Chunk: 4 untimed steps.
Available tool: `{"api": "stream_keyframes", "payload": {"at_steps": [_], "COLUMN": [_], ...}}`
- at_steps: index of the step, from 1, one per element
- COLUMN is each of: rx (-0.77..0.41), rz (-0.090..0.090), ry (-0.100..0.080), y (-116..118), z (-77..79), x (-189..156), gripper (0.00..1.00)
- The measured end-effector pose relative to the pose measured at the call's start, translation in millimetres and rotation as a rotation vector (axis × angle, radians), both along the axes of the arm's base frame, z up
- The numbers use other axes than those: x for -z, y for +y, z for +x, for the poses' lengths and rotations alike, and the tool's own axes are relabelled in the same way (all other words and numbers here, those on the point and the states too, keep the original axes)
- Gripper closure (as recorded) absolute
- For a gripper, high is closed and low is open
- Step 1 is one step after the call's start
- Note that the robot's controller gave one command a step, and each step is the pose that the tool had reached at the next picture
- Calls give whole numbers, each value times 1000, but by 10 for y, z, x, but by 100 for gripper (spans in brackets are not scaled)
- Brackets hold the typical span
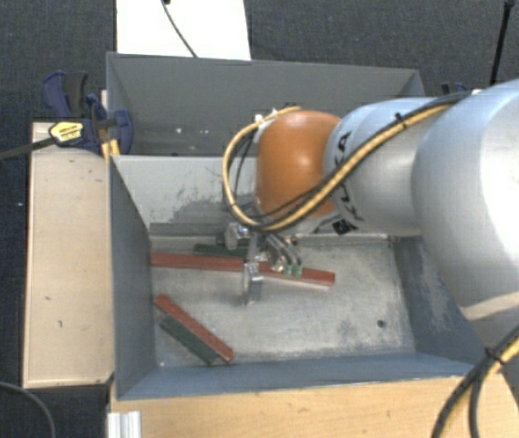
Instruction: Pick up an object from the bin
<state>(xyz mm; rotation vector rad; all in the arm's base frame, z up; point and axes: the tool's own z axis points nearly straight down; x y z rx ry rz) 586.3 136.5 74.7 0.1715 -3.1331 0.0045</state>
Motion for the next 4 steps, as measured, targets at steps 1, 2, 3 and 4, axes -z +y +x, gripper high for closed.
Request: {"api": "stream_keyframes", "payload": {"at_steps": [1, 2, 3, 4], "rx": [26, 24, -107, -130], "rz": [1, 4, 5, 4], "ry": [-3, -6, -13, -13], "y": [-599, -556, -278, -347], "z": [-193, -185, -299, -403], "x": [47, 40, -1131, -1815], "gripper": [0, 100, 100, 100]}}
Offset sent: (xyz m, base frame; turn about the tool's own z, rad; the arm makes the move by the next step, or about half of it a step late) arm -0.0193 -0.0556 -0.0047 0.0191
